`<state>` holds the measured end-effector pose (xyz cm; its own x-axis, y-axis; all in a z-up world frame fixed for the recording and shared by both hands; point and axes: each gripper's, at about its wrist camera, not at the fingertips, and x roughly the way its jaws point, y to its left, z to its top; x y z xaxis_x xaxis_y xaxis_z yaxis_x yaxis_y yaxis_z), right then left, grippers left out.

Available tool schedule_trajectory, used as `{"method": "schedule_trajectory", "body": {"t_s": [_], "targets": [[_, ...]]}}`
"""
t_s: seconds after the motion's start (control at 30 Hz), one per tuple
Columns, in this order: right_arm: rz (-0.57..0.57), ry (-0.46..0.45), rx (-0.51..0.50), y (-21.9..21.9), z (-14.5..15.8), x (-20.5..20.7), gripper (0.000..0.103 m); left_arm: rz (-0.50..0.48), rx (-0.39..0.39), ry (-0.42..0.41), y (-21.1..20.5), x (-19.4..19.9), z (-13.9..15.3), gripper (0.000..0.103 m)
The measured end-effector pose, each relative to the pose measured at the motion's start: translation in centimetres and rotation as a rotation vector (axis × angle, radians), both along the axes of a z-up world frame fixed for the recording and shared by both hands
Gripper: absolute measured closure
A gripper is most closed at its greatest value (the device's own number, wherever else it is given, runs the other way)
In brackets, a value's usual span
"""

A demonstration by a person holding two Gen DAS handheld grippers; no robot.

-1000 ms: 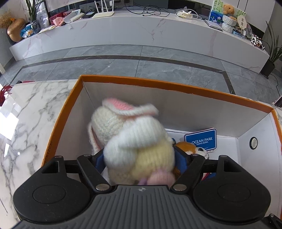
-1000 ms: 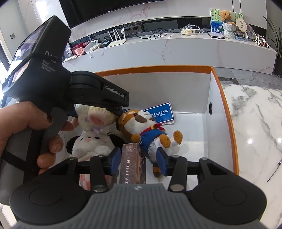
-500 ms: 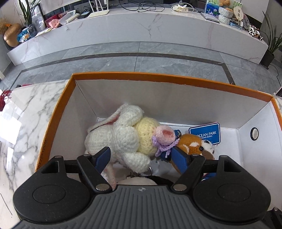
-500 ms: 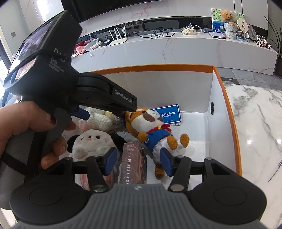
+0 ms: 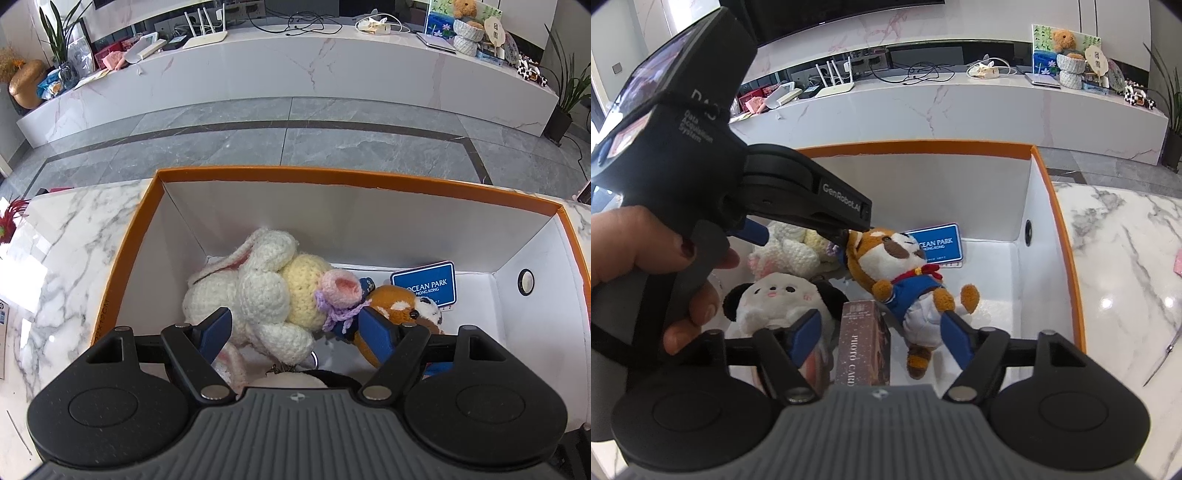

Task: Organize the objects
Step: 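Release the bunny into the box with the left tool while the right tool releases the card box, then withdraw both tools from the box toward the remaining items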

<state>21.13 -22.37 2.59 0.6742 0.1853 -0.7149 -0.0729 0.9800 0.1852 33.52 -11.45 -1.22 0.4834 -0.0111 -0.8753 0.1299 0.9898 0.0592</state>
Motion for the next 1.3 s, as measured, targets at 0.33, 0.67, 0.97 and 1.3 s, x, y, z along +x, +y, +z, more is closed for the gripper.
{"method": "schedule_trajectory", "body": {"t_s": [0.33,0.67,0.97,1.3], "targets": [[-0.002,-0.010,-0.020,0.3,-0.2,0.1,0.017,-0.019,0.019,-0.027,-0.3,-0.8,0.6,0.014],[0.019,-0.044,-0.027,0.8,0.5,-0.3,0.009,-0.033,0.014,-0.088,-0.3,-2.1,2.9,0.014],[0.028,-0.063,-0.042,1.1,1.7,-1.2,0.003,-0.040,0.018,-0.145,0.5,-3.8,5.4,0.014],[0.020,-0.105,-0.067,0.4,3.8,-2.8,0.003,-0.052,0.045,-0.206,1.0,-6.6,7.7,0.014]]}}
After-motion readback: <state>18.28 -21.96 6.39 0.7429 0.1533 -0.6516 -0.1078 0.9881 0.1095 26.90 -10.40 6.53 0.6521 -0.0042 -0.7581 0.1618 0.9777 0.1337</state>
